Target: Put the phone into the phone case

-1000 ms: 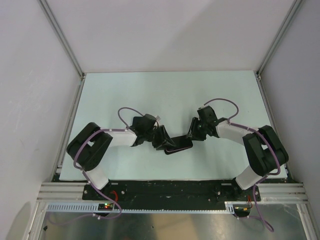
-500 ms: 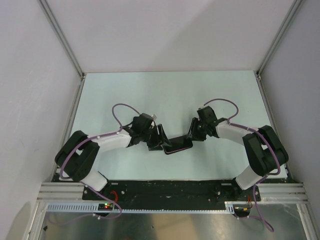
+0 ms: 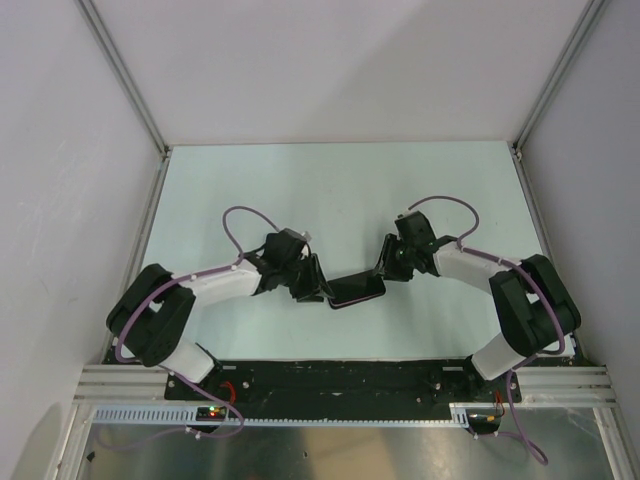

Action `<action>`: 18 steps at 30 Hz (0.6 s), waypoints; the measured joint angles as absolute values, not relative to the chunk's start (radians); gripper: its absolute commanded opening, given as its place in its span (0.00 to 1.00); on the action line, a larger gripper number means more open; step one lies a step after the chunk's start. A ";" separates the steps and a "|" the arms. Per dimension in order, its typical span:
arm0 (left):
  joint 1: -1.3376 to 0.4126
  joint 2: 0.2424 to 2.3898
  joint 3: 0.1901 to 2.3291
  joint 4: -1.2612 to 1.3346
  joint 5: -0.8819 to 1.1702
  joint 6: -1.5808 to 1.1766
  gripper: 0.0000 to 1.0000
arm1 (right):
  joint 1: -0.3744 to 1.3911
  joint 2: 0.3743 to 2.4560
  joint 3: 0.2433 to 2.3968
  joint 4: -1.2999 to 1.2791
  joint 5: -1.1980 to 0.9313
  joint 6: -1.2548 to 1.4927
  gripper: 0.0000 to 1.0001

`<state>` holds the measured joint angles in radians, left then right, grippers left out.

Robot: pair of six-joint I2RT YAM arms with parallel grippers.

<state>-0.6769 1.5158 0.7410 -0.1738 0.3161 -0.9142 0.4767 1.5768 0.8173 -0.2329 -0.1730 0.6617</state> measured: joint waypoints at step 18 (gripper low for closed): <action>-0.713 1.573 0.802 -0.183 0.316 -0.916 0.19 | 0.484 1.567 0.817 -0.257 -0.152 0.659 0.42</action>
<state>-0.7132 1.5734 0.8021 -0.1825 0.3164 -0.9157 0.4835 1.5665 0.8165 -0.2565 -0.1516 0.6586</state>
